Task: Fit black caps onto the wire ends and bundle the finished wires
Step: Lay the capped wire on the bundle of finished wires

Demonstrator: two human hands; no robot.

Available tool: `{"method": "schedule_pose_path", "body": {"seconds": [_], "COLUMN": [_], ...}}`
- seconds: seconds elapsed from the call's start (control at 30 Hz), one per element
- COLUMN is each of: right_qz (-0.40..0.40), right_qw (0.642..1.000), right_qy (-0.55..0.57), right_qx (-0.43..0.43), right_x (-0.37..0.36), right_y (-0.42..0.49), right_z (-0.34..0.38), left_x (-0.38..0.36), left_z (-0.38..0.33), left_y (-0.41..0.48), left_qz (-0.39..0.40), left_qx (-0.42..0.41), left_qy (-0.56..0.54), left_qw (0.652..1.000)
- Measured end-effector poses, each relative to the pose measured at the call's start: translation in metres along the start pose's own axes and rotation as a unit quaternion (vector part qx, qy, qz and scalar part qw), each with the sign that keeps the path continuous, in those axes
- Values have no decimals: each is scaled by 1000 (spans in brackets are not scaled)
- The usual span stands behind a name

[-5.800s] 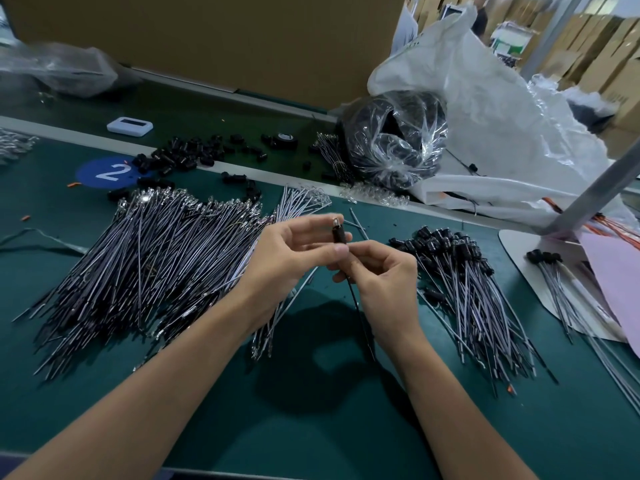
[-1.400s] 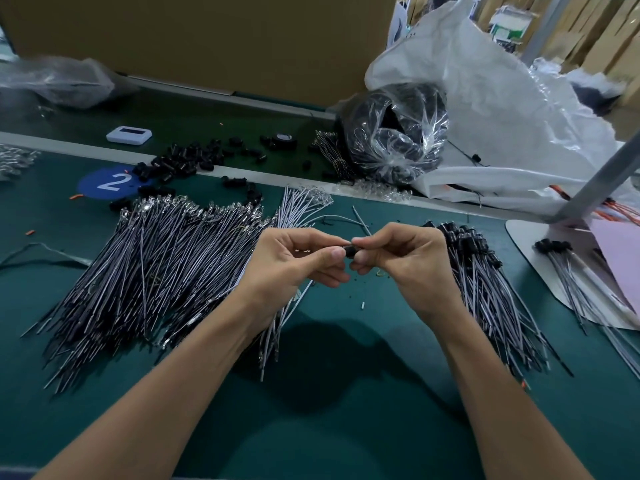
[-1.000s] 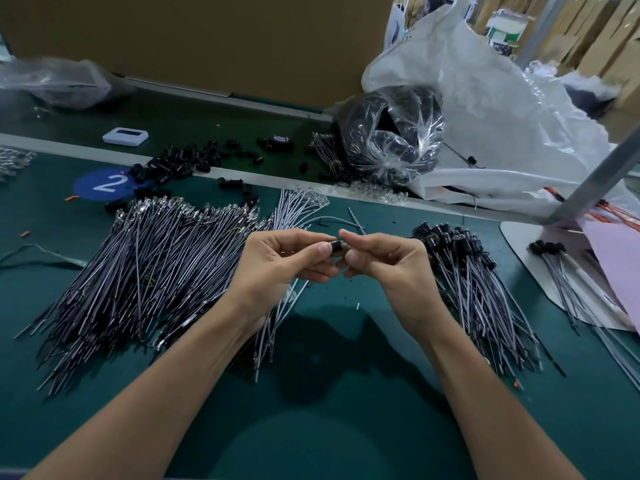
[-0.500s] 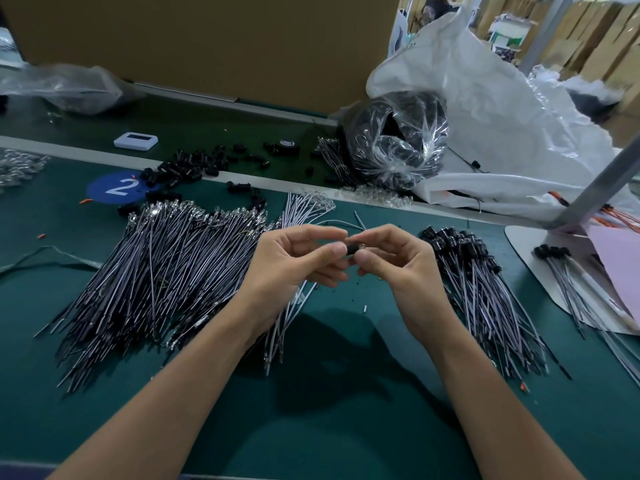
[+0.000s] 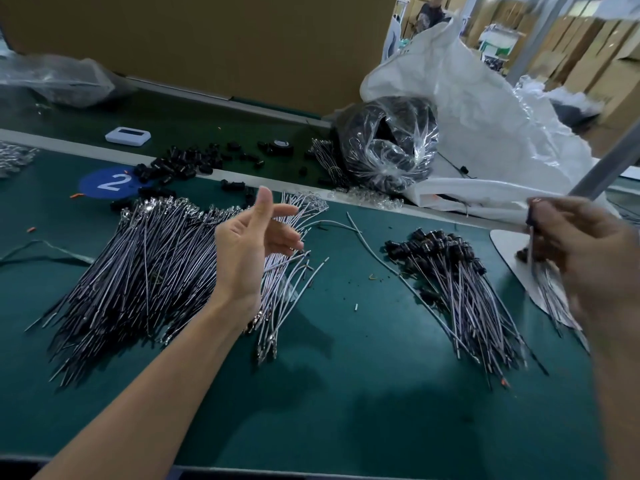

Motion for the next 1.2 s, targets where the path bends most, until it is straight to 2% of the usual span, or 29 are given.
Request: {"method": "schedule_pose_path", "body": {"seconds": [0.07, 0.13, 0.2, 0.27, 0.33, 0.43, 0.53, 0.77, 0.93, 1.0, 1.1, 1.17, 1.2], "right_qz": [16, 27, 25, 50, 115, 250, 316, 358, 296, 281, 224, 145, 114], "right_qw": [984, 936, 897, 902, 904, 874, 837, 811, 795, 818, 913, 963, 977], "right_qy": [-179, -351, -440, -423, -398, -411, -446, -463, -525, -498, -337, -224, -179], "right_qx": [-4, -16, 22, 77, 109, 62, 21, -6, 66, 67, 43, 39, 31], "right_x": [-6, -18, -40, -74, -115, -176, -211, -223, -220, -216, -201, -186, -181], "right_y": [5, 9, 7, -4, -19, -43, -61, -69, -71, -69, -55, -43, -39], "right_z": [-10, -23, -23, -14, -5, -7, -12, -10, -2, -4, -7, -10, -13], "left_x": [3, 5, 6, 7, 8, 6, 4, 1, 4, 6, 17, 29, 36], "left_z": [-1, -1, -1, 0, 1, 0, 0, 2, 1, -4, -20, -33, -40], "left_y": [1, 2, 2, 3, 3, 3, 2, 2, 2, 3, 11, 14, 15], "left_qz": [-25, -39, -49, -58, -64, -57, -55, -45, -51, -63, -110, -145, -147], "left_qx": [-6, -8, -10, -11, -15, -25, -29, -20, -32, -53, -93, -114, -118], "left_qy": [-5, -8, -4, 6, 27, 49, 46, 33, 50, 70, 117, 230, 327], "left_qw": [1000, 999, 999, 998, 997, 997, 997, 998, 997, 994, 983, 956, 926]}}
Point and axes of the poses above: each hand's wrist, its own y-axis towards the middle knuckle, its own x-axis out of the back of the hand, z = x × y, the point moved 4 cm from there along y, towards the middle knuckle, and after that the axes turned 12 degrees about -y, right-handed, at the moved point
